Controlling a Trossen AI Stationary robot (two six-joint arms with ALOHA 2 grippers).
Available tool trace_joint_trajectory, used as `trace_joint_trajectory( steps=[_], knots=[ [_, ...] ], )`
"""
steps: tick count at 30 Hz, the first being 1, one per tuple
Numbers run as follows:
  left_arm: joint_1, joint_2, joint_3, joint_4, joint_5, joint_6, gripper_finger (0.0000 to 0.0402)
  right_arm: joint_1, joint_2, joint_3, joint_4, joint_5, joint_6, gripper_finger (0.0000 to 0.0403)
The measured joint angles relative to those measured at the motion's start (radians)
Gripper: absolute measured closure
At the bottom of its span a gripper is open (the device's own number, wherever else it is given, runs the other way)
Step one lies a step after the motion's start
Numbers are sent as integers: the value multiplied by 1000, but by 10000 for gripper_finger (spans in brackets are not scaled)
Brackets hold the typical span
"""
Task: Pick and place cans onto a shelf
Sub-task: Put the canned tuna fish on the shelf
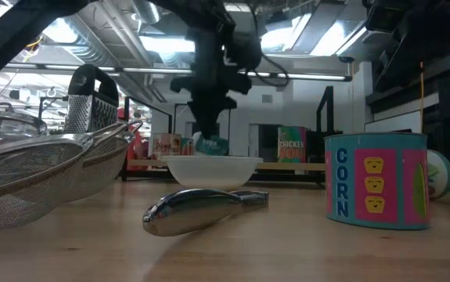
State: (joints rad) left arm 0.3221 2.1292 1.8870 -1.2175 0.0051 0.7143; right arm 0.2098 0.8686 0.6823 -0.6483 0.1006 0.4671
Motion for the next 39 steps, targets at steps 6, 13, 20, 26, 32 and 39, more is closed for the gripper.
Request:
trace_joint_trajectory(
  steps=[6,13,20,26,32,39],
  knots=[
    [43,-2,-65,21,20,55,401,0,0,0,0,4,-1,228],
    [62,-7,-88,22,23,85,401,0,0,0,0,4,2,228],
    [71,-10,-90,16,16,109,401,0,0,0,0,4,2,228],
    [79,-10,-91,14,6,97,392,0,0,0,0,4,3,228],
    [79,-9,-91,20,2,66,371,0,0,0,1,4,3,228],
    [74,-8,-92,20,0,71,338,0,0,0,1,4,3,228]
  ],
)
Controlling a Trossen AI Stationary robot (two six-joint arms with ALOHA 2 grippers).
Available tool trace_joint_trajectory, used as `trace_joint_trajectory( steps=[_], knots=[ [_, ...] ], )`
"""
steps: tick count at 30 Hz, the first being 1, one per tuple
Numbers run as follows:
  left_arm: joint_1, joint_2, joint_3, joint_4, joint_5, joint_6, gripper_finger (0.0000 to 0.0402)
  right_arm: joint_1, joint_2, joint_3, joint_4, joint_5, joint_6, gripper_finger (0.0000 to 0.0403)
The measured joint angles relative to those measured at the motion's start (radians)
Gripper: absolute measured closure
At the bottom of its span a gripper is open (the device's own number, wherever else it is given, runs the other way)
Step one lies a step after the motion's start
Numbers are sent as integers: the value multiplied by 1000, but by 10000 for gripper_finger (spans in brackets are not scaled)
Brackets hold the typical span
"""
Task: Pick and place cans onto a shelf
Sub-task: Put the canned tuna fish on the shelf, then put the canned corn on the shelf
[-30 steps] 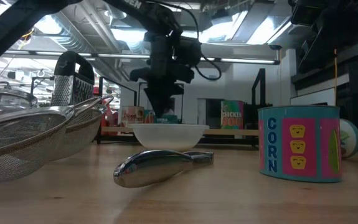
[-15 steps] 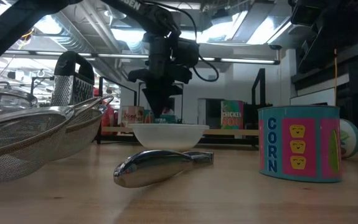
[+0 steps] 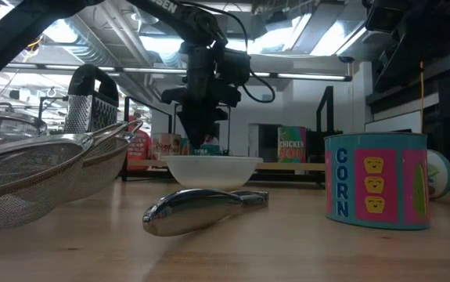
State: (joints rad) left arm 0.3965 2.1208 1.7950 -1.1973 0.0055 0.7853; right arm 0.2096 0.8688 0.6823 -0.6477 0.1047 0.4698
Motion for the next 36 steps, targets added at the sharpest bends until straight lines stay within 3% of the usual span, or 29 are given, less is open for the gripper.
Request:
trace_joint_trajectory(
  steps=[6,25,33,36],
  knots=[
    [0,0,0,0,2,3,321,0,0,0,0,0,0,228],
    [-13,-70,3,1,-14,1,320,0,0,0,2,0,4,228],
    [-60,-161,3,6,-13,-103,320,0,0,0,1,-1,52,228],
    [-88,-218,3,3,35,-175,320,0,0,0,13,-6,61,228]
  ],
)
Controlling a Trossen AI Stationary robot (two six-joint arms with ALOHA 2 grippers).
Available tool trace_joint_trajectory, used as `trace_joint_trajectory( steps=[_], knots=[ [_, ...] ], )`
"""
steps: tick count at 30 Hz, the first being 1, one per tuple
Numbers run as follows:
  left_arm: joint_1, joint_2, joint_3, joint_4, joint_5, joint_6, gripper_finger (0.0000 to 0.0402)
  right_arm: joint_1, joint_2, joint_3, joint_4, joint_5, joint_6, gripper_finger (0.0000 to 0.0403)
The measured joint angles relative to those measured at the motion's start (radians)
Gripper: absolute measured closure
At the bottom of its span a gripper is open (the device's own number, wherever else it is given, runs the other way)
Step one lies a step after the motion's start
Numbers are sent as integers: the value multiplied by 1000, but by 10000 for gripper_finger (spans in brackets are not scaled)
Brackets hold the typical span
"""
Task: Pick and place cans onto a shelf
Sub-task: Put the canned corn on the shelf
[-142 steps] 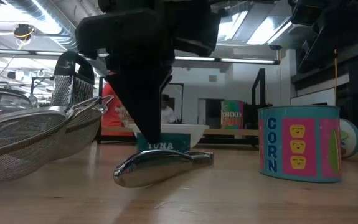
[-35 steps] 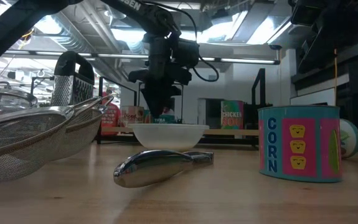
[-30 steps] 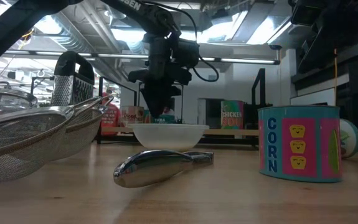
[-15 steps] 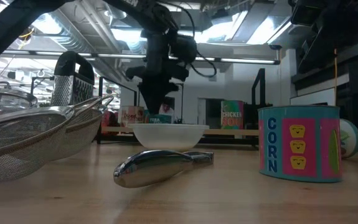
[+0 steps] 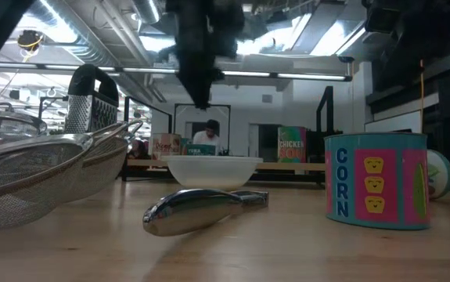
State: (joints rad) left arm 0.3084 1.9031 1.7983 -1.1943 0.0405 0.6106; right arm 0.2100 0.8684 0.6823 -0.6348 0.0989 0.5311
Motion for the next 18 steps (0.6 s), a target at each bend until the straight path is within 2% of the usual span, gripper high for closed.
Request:
trace_joint_trajectory(
  steps=[4,10,13,18],
  knots=[
    [-41,-79,1,-15,62,-108,320,0,0,0,17,-4,51,228],
    [-129,-236,-29,-21,78,-286,320,0,3,0,56,-5,67,228],
    [-186,-331,-130,58,76,-377,320,12,18,0,120,-5,66,228],
    [-306,-499,-411,301,15,-537,320,74,78,0,258,-6,65,228]
  ],
)
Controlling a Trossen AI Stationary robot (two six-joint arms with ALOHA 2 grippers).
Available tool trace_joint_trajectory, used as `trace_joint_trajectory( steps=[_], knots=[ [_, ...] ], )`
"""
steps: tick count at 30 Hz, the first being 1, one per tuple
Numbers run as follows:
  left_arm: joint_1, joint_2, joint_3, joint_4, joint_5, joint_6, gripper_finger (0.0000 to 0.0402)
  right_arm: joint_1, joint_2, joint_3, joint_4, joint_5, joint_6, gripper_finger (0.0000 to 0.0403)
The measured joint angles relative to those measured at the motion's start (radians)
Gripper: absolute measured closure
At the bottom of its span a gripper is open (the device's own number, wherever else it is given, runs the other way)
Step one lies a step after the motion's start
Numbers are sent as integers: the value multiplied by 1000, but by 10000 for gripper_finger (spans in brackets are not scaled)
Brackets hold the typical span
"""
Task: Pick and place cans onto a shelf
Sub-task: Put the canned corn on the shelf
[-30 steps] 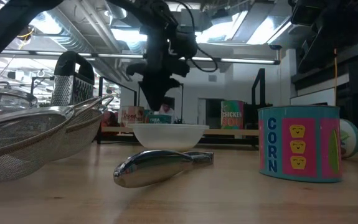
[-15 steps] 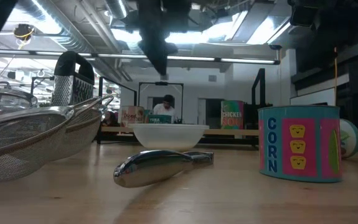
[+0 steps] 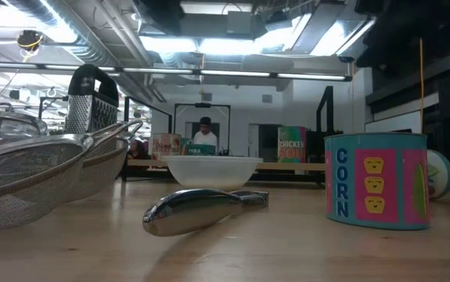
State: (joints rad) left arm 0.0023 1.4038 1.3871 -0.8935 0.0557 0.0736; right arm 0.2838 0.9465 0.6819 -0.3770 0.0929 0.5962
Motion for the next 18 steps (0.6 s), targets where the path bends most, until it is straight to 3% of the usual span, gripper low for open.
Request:
trace_joint_trajectory(
  steps=[7,12,18],
  knots=[
    [-156,-121,-321,340,-92,-165,320,97,149,0,222,0,62,228],
    [-228,-120,-419,523,-104,-176,320,161,275,1,344,15,146,228],
    [-268,-121,-485,624,-132,-176,320,218,408,24,407,45,185,228]
  ],
)
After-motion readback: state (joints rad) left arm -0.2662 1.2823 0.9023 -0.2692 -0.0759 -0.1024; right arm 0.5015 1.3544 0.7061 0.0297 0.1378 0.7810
